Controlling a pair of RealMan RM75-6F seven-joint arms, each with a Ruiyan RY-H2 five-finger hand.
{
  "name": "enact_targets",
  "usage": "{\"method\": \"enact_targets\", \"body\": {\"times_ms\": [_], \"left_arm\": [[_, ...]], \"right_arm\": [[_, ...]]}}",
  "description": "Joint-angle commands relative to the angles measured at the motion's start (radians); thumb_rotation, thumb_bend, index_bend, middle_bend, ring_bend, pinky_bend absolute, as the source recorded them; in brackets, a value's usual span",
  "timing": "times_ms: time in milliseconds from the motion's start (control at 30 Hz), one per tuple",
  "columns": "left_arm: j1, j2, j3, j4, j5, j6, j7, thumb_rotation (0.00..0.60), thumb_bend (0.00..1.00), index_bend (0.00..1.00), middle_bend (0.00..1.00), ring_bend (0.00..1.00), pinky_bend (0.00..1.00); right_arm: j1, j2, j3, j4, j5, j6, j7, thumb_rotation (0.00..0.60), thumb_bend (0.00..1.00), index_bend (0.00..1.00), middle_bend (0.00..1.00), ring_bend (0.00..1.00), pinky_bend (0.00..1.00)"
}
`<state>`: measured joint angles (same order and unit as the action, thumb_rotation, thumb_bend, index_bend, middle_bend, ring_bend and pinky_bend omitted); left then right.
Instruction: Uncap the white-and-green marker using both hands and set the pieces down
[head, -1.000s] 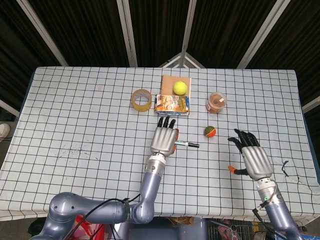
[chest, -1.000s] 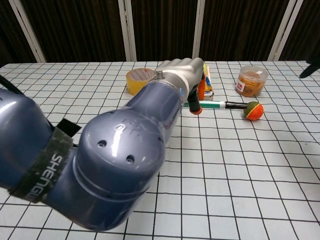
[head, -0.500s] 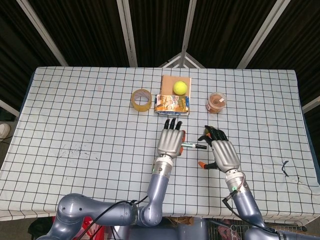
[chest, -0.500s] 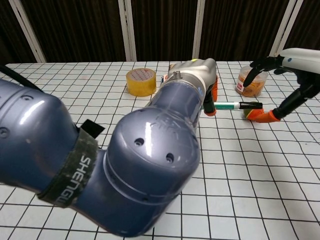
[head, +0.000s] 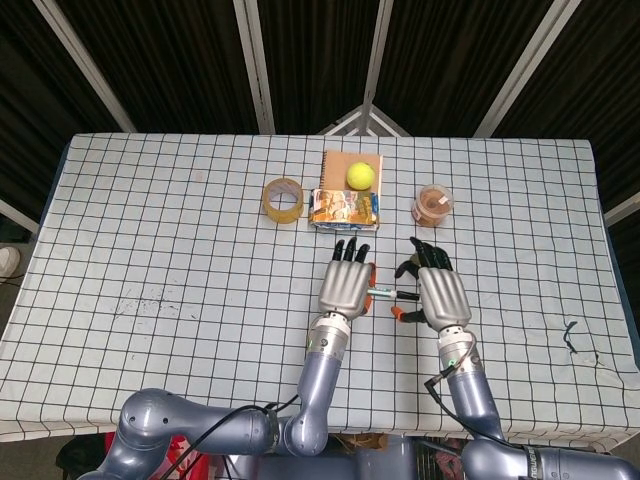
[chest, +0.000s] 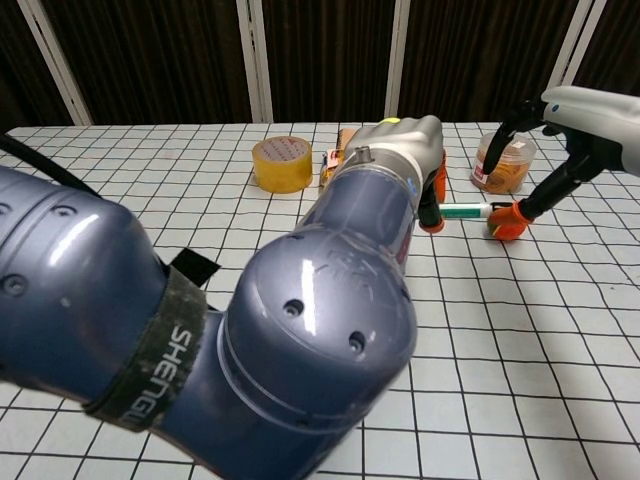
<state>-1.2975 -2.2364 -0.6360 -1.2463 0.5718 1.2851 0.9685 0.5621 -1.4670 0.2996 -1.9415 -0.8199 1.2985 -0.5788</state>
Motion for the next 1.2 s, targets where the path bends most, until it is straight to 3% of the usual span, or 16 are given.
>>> {"method": "enact_targets", "body": {"times_ms": [33,1200], "left_arm": [[0.001,0.001,0.001,-0.001,-0.001,0.003,0.000,0.600,0.51,0.66,0.13,0.00,0.02],[0.018,0.015,0.021,-0.011,-0.003,-0.007,-0.011,0.600,0.51,0.66,0.14,0.00,0.01]], "right_arm": [[0.003,-0.003,-0.006,0.010,0.003,0.009,-0.008,0.600,0.20,0.48,0.04,0.02,0.04],[0.039,-0.023,-0.034,0.073,0.054,0.026,-0.048,0.600,0.30,0.56,0.04,0.03,0.04]]}}
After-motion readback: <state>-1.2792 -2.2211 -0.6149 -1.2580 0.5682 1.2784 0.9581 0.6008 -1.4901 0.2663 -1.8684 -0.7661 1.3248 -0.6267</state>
